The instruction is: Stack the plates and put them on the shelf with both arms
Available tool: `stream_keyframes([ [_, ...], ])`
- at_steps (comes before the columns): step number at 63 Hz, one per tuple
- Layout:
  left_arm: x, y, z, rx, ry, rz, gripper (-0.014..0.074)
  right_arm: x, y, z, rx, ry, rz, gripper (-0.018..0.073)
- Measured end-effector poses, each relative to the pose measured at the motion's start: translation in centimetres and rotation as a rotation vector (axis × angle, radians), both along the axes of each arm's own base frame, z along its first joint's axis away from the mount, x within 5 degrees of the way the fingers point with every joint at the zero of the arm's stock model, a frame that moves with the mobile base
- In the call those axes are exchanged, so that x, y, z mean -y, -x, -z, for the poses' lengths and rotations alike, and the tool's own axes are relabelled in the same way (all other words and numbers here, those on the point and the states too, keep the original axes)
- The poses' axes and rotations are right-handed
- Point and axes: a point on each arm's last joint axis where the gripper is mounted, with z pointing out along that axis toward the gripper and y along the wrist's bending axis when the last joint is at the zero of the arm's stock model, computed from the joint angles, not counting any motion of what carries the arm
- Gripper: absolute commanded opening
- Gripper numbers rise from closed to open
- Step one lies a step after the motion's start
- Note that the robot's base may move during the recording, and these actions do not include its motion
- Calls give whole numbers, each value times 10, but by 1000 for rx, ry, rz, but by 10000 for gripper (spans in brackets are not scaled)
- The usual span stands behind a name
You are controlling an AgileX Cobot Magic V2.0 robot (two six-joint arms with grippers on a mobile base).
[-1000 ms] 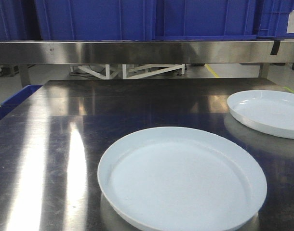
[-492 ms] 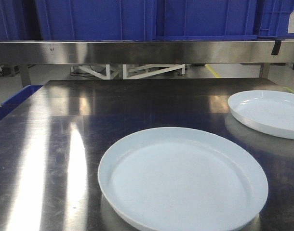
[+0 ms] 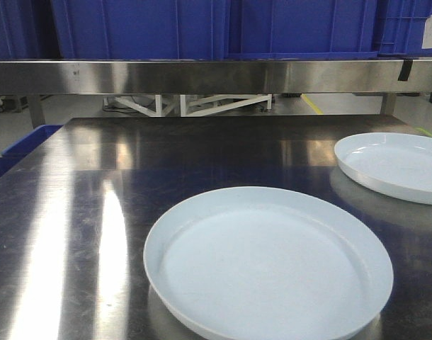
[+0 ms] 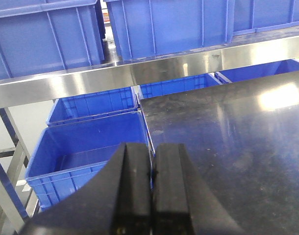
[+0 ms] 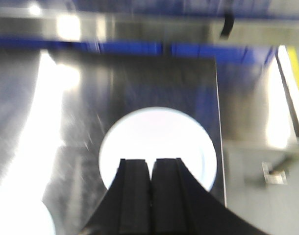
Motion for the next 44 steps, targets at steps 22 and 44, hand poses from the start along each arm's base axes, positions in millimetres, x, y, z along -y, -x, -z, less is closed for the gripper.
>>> stream_keyframes([
  [22, 0, 0, 0, 0, 0, 0, 89, 33, -78, 61, -352, 22, 99, 491],
  [44, 0, 0, 0, 0, 0, 0, 89, 63, -116, 119, -535, -3, 172, 491],
])
